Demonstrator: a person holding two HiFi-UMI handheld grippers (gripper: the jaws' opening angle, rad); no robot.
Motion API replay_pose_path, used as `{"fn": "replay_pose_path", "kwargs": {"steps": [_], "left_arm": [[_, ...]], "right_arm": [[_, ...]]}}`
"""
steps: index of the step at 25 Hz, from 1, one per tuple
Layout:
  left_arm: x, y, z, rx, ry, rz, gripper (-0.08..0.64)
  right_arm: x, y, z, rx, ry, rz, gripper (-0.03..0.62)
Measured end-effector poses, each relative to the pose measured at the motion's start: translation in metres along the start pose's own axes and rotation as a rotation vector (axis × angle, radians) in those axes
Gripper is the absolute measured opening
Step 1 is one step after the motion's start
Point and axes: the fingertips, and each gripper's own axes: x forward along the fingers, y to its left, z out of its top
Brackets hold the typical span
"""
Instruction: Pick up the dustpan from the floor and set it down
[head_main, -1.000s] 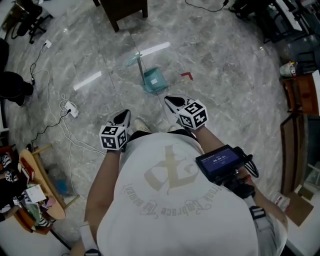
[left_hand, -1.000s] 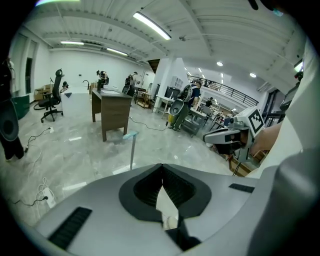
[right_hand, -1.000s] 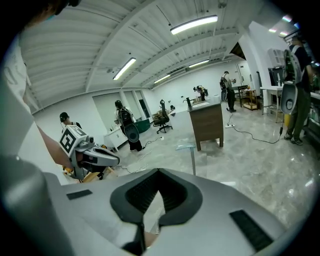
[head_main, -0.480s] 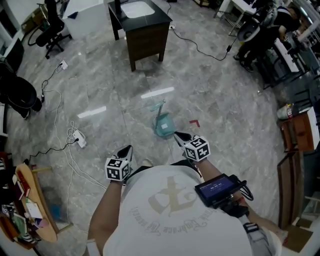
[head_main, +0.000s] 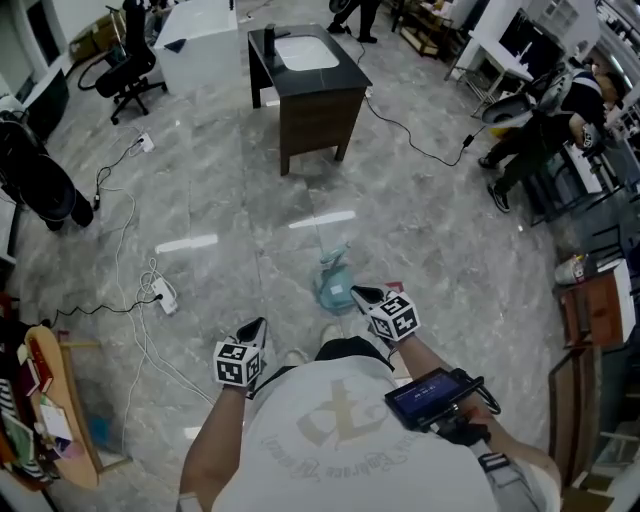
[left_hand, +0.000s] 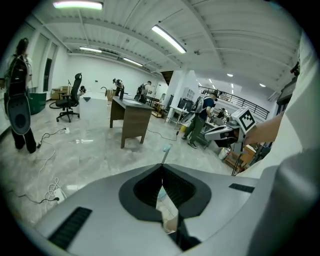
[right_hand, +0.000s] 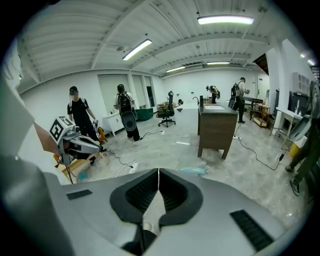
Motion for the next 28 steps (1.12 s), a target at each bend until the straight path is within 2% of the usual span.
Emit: {"fn": "replay_pose_path", "kwargs": {"steps": [4, 18, 21, 26, 28], "left_arm": [[0.001, 0.006, 0.002, -0.023, -0.005, 0.019, 0.012], [0.034, 0.037, 0.036, -0.116, -0.02, 0.101, 0.012], [0.041, 0.046, 0.048, -0.121, -0.025, 0.123, 0.012], [0.049, 0.056, 0.052, -0.152, -0.022, 0.163, 0.012], [0.051, 0.062, 0.054, -0.165, -0.024, 0.186, 0.012]], "right_arm": [[0.017, -0.012, 0.004, -0.028, 0.039, 0.013, 0.018], [0.077, -0.083, 0.006, -0.27, 0.248, 0.066, 0.018], [0.096, -0.094, 0.01, -0.357, 0.297, 0.094, 0.02], [0.118, -0.106, 0.005, -0.606, 0.402, 0.164, 0.02], [0.128, -0.109, 0.002, -0.671, 0.43, 0.217, 0.02]]}}
